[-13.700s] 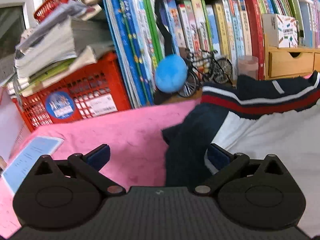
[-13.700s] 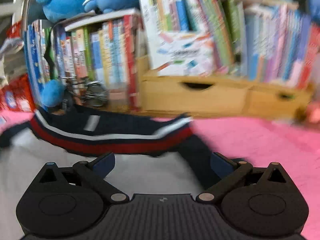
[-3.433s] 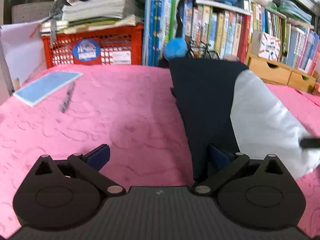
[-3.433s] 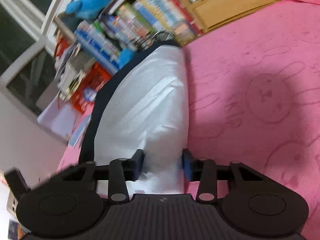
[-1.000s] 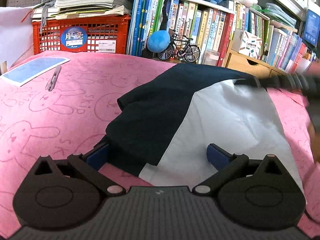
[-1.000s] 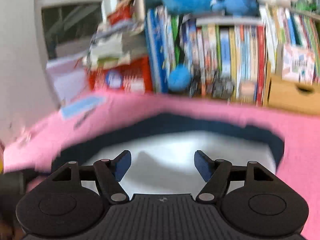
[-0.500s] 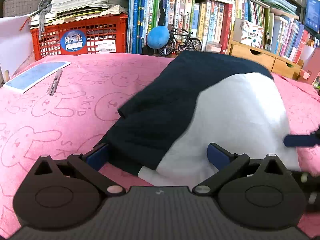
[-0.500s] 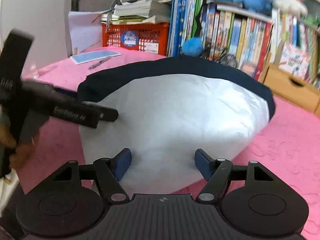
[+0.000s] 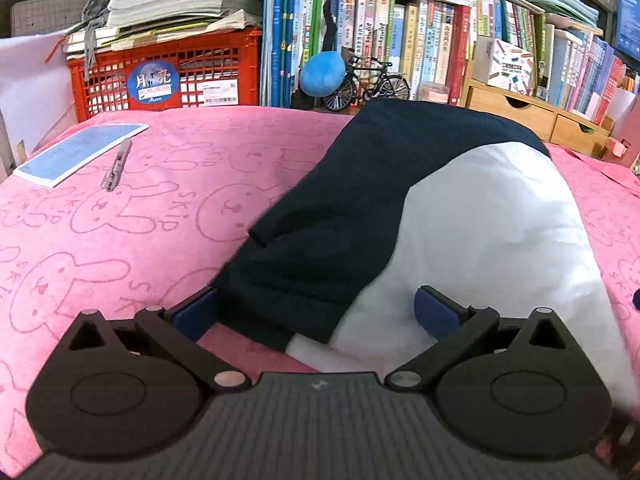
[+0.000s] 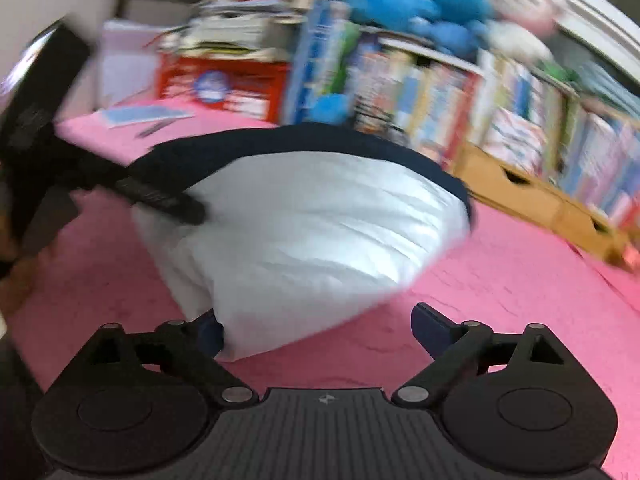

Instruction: Fold clothes

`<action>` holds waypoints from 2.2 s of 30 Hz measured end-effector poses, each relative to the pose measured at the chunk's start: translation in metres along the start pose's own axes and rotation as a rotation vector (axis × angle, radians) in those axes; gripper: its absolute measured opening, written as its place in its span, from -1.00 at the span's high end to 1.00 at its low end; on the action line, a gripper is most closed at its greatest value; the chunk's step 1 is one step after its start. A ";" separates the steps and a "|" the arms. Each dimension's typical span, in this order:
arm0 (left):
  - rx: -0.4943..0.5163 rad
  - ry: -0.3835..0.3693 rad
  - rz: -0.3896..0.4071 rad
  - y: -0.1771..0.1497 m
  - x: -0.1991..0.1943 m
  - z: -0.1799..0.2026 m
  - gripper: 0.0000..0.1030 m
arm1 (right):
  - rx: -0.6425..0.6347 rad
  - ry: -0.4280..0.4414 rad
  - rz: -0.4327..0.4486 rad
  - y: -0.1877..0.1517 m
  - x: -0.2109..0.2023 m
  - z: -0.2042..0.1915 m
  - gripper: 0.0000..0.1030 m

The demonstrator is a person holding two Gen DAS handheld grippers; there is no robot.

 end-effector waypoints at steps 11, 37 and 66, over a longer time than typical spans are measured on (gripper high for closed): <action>0.099 -0.132 -0.033 -0.016 -0.011 0.028 -1.00 | 0.049 -0.062 -0.090 -0.051 0.000 0.080 -0.99; 0.166 -0.108 -0.172 -0.040 -0.038 0.056 -1.00 | 0.315 0.157 -0.069 -0.033 -0.035 0.044 -1.00; 0.156 -0.118 -0.120 -0.040 -0.039 0.057 -1.00 | 0.267 0.159 0.006 -0.034 -0.026 0.035 -1.00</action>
Point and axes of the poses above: each gripper's, at about its wrist camera, not at the fingertips, and x roughly the way its jaws point, z to its right, y to its top, the point moved 9 cm from there along x, roughly the way its jaws point, and after that the axes turned 7 degrees about -x, right-handed, at the moved point
